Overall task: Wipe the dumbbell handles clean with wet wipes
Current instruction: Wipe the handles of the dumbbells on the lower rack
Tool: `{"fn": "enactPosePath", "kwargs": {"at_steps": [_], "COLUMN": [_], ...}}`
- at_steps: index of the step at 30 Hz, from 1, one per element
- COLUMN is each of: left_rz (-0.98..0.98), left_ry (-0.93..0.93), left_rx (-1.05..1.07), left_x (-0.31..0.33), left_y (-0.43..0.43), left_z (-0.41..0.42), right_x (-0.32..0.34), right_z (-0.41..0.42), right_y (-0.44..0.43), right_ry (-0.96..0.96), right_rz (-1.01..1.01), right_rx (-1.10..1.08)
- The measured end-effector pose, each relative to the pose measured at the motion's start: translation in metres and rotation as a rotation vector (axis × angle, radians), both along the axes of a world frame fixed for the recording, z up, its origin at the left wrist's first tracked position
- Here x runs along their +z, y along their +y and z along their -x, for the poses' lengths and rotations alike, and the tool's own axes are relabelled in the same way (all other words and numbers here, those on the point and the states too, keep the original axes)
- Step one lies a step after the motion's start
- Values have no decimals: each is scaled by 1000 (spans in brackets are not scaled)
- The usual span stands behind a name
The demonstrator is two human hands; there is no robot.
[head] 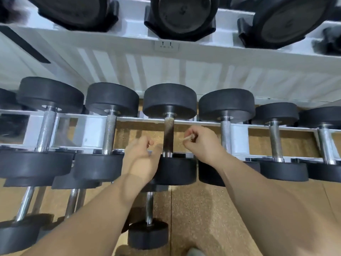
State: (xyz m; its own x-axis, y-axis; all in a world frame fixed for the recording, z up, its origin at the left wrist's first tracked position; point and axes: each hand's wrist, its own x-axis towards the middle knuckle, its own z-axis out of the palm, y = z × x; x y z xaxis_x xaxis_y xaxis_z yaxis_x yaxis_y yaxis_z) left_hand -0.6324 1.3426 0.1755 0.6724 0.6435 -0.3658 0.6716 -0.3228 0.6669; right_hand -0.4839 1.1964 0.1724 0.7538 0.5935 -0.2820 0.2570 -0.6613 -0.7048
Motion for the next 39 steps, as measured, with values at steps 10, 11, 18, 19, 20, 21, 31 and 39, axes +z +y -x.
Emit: {"fn": "enactPosePath", "kwargs": {"at_steps": [10,11,18,19,20,21,31,39], "left_rz": [1,3,-70,-75,-79,-83,-71,-45], "left_ry": [-234,-255,-317,-317,-322,-331,-347,-328], "left_rx": [95,100,88,92,90,86,71,92], "left_x": [-48,-48,-62,-64,-64,-64,-67,-65], "left_y": [-14,-14,-10,-10,-10,-10,-9,-11], "left_z": [-2,-2,-2,-2,-2,-2,-1,-2], "right_x": [-35,-35,-49,-51,-53,-54,-42,-58], "right_z": [-35,-37,-37,-34,-31,-30,-44,-61], "right_y": [62,63,56,53,50,49,40,65], "right_ry": [-351,-431,-608,-609,-610,-602,-488,-433], "right_rz": [92,92,-64,-63,-65,-74,-33,-196], "right_rx": [506,563,605,650,696,726,727,477]}}
